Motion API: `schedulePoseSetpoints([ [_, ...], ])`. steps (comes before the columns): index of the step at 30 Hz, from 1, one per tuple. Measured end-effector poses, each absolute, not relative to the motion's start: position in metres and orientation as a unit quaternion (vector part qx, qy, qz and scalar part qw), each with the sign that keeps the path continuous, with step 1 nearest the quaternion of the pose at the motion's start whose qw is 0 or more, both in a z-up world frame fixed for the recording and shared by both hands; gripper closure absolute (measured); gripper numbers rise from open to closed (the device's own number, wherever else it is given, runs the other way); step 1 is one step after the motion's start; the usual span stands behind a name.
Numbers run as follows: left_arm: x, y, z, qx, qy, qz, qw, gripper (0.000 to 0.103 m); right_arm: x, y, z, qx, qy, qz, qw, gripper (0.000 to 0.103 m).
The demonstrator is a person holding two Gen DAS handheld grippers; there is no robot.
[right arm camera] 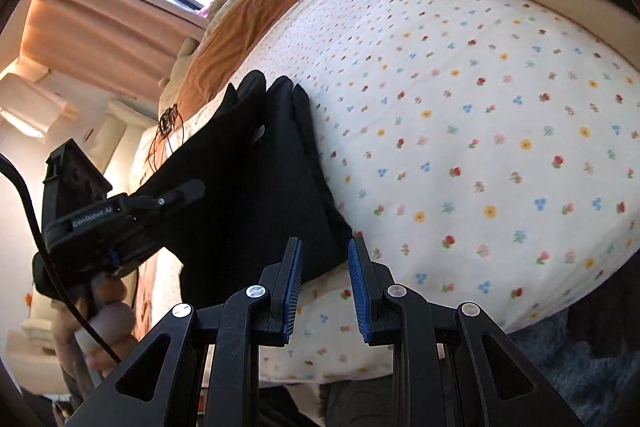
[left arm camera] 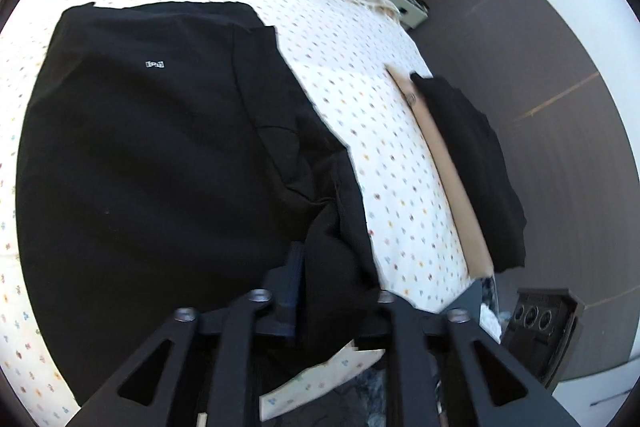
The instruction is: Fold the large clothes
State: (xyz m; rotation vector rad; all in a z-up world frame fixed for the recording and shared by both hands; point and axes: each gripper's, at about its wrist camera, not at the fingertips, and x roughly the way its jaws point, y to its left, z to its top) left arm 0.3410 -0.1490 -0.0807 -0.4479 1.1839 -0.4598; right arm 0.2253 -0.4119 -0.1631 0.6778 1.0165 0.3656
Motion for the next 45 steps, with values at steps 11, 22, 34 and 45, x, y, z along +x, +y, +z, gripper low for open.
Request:
schedulePoseSetpoints([
  [11, 0.321, -0.071, -0.060, -0.249, 0.487, -0.209, 0.810, 0.041, 0.238, -0.396, -0.139, 0.314, 0.441, 0.218, 0.812, 0.030],
  [22, 0.287, 0.018, -0.094, -0.289, 0.496, -0.101, 0.812, 0.041, 0.277, -0.350, -0.138, 0.275, 0.449, 0.223, 0.820, 0.040],
  [34, 0.272, 0.039, -0.145, -0.296, 0.528, -0.064, 0.794, 0.041, 0.255, -0.373, -0.167, 0.287, 0.454, 0.221, 0.814, 0.096],
  [45, 0.279, 0.019, -0.160, -0.291, 0.535, -0.093, 0.788, 0.043, 0.251, -0.384, -0.203, 0.275, 0.502, 0.184, 0.799, 0.095],
])
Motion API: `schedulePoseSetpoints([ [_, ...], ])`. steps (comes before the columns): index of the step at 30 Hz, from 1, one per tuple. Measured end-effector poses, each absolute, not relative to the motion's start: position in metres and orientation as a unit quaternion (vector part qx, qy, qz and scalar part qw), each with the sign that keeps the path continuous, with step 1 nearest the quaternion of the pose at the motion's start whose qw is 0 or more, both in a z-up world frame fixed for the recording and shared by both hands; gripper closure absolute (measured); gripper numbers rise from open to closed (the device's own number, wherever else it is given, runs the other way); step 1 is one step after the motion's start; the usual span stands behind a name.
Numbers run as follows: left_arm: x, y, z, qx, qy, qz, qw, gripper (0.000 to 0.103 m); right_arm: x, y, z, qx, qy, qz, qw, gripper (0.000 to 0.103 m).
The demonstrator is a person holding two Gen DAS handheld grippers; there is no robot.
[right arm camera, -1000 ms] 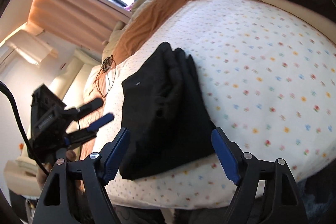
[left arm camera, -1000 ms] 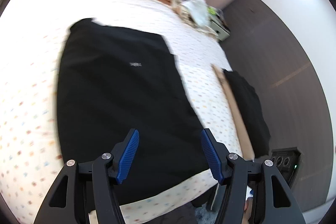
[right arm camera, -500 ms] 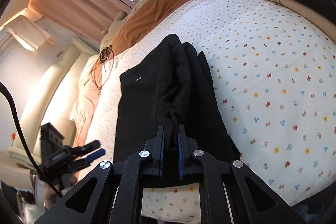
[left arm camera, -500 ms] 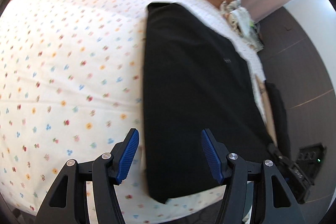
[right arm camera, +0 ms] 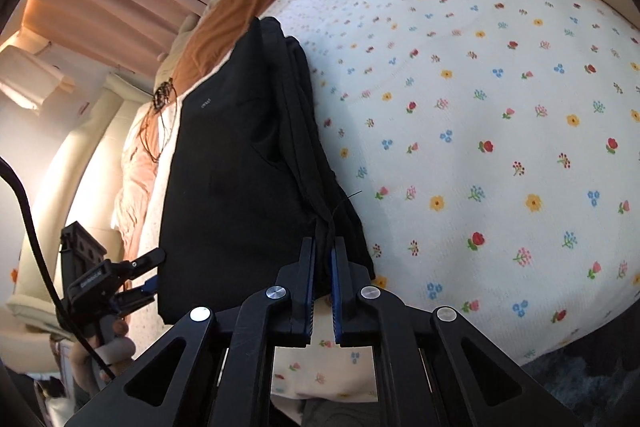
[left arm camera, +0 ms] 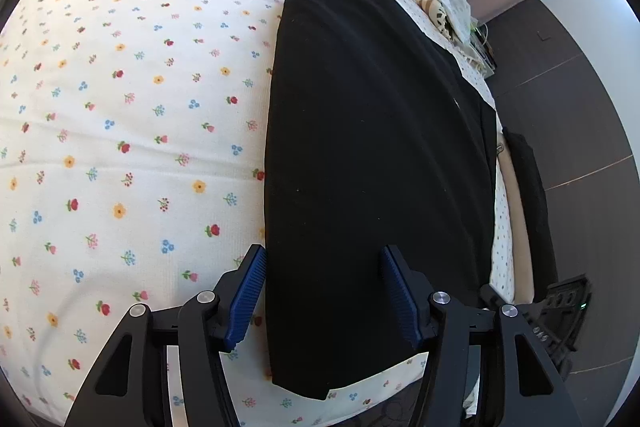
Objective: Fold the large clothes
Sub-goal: 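Grasp the folded black shirt bundle with both tools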
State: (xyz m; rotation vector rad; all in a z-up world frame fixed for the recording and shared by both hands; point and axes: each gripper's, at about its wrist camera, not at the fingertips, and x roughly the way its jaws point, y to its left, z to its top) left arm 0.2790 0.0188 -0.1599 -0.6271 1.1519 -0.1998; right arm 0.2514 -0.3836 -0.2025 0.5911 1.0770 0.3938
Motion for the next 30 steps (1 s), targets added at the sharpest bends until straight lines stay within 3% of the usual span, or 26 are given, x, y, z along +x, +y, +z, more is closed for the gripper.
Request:
schedulePoseSetpoints([
  [6, 0.285, 0.027, -0.160, -0.298, 0.528, -0.092, 0.790, 0.043, 0.272, -0.381, -0.169, 0.233, 0.487, 0.180, 0.822, 0.061],
  [20, 0.350, 0.037, -0.160, -0.296, 0.524, -0.087, 0.794, 0.043, 0.390, -0.324, -0.151, 0.169, 0.509, 0.212, 0.817, 0.059],
  [21, 0.355, 0.038, -0.161, -0.298, 0.526, -0.084, 0.792, 0.043, 0.397, -0.319, -0.153, 0.163, 0.516, 0.213, 0.814, 0.052],
  [22, 0.360, 0.038, -0.161, -0.299, 0.527, -0.083, 0.791, 0.043, 0.404, -0.314, -0.155, 0.156, 0.521, 0.213, 0.812, 0.037],
  [24, 0.369, 0.039, -0.160, -0.294, 0.526, -0.080, 0.794, 0.043, 0.417, -0.309, -0.161, 0.142, 0.525, 0.208, 0.813, 0.029],
  [30, 0.394, 0.040, -0.165, -0.295, 0.524, -0.075, 0.795, 0.043, 0.443, -0.312, -0.194, 0.176, 0.571, 0.212, 0.773, 0.028],
])
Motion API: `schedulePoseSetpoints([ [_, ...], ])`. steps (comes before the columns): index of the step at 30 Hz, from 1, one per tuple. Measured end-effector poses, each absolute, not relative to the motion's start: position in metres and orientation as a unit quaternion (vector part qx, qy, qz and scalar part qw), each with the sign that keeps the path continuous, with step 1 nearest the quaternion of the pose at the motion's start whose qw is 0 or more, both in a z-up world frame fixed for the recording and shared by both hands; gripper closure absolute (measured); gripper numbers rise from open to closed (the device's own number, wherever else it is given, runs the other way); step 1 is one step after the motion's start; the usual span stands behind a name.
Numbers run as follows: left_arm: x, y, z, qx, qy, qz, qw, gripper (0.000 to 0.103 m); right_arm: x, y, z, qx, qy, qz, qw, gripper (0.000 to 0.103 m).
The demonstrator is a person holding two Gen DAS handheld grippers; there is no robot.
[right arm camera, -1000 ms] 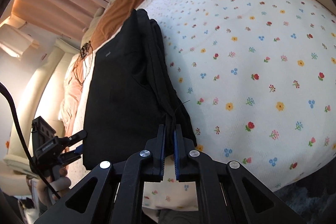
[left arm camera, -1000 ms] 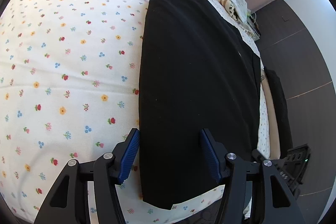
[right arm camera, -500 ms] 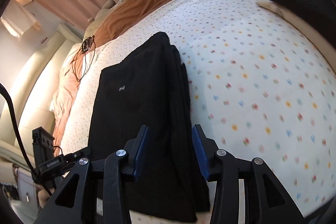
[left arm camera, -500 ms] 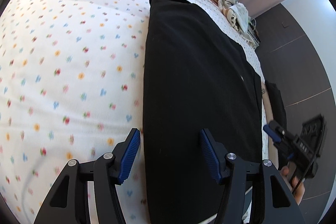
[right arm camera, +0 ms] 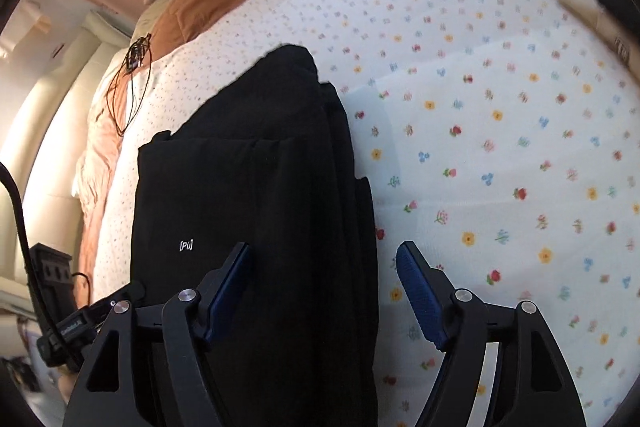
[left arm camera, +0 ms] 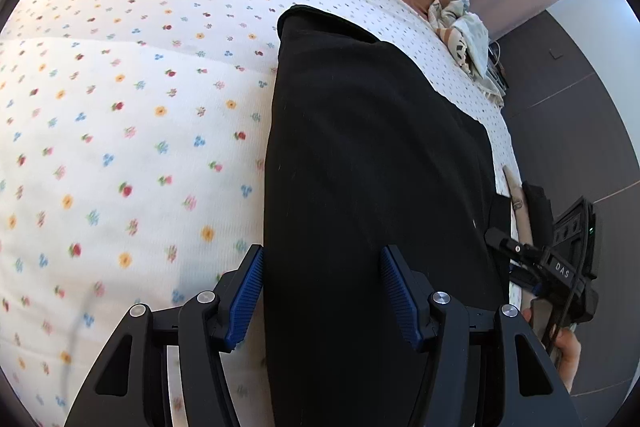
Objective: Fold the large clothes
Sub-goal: 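Grasp the folded black shirt bundle with both tools, then lift the shirt bundle with both tools and carry it toward the board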
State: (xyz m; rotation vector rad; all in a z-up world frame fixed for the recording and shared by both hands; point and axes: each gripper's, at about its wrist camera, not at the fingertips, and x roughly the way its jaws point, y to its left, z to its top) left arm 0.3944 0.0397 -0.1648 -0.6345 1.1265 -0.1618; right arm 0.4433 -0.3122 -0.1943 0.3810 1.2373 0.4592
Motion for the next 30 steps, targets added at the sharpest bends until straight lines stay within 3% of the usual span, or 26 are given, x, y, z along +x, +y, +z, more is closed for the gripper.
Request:
schedulePoseSetpoints([
  [10, 0.417, 0.042, -0.173, -0.305, 0.528, -0.074, 0.789, 0.043, 0.448, -0.318, -0.219, 0.276, 0.574, 0.316, 0.704, 0.029],
  [11, 0.418, 0.041, -0.172, -0.304, 0.528, -0.072, 0.790, 0.044, 0.449, -0.315, -0.219, 0.277, 0.576, 0.321, 0.699, 0.033],
  [13, 0.418, 0.038, -0.169, -0.298, 0.527, -0.070, 0.793, 0.047, 0.450, -0.312, -0.222, 0.284, 0.586, 0.323, 0.687, 0.056],
  [15, 0.417, 0.035, -0.165, -0.289, 0.526, -0.070, 0.797, 0.053, 0.447, -0.310, -0.221, 0.284, 0.579, 0.332, 0.688, 0.072],
  [18, 0.415, 0.032, -0.158, -0.285, 0.518, -0.074, 0.803, 0.062, 0.437, -0.307, -0.203, 0.256, 0.552, 0.352, 0.711, 0.083],
  [21, 0.411, 0.033, -0.151, -0.290, 0.510, -0.079, 0.806, 0.070, 0.430, -0.309, -0.188, 0.249, 0.540, 0.355, 0.721, 0.085],
  [30, 0.393, 0.032, -0.109, -0.297, 0.474, -0.103, 0.823, 0.076, 0.408, -0.318, -0.138, 0.242, 0.506, 0.358, 0.746, 0.085],
])
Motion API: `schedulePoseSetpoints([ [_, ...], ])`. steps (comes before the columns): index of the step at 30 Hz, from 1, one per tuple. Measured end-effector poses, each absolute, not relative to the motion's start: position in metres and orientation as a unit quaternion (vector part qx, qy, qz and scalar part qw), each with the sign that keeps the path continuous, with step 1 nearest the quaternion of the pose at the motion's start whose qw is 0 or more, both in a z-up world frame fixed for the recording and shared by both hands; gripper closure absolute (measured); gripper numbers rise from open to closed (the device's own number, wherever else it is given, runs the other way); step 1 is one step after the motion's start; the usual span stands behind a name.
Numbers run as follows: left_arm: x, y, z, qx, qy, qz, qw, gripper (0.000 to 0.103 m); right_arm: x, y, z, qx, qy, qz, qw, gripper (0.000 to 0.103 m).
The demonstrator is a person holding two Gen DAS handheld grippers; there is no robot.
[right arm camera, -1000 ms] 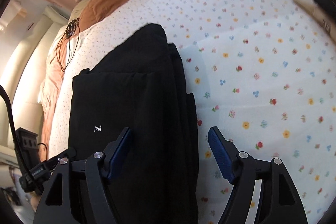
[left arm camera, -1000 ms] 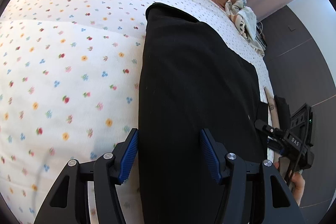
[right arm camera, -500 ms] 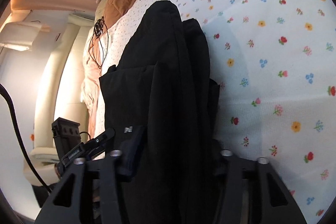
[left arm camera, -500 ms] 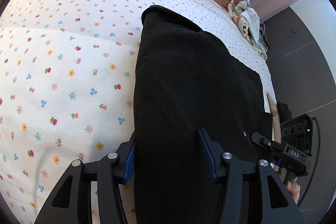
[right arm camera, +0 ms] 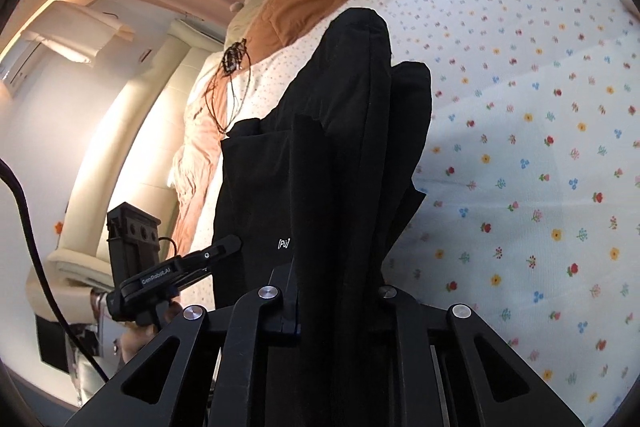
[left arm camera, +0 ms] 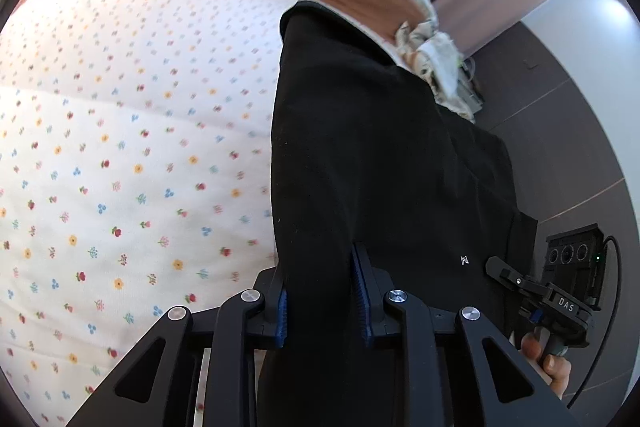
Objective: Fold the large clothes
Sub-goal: 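Lift the shirt bundle with both tools and carry it toward the board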
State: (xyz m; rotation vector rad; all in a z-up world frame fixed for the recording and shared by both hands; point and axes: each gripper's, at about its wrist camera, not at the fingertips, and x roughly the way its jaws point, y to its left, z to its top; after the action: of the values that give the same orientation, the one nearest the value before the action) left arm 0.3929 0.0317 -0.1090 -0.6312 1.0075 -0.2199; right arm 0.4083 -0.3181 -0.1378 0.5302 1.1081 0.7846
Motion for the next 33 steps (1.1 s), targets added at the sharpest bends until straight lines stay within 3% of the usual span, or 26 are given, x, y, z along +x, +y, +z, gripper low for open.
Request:
schedulePoseSetpoints([
  [14, 0.379, -0.024, -0.016, -0.287, 0.426, -0.164, 0.842, 0.076, 0.370, -0.367, -0.021, 0.220, 0.429, 0.347, 0.805, 0.085],
  [33, 0.381, -0.203, 0.074, -0.248, 0.415, -0.273, 0.832, 0.076, 0.316, -0.533, 0.072, 0.222, 0.367, 0.271, 0.862, 0.085],
])
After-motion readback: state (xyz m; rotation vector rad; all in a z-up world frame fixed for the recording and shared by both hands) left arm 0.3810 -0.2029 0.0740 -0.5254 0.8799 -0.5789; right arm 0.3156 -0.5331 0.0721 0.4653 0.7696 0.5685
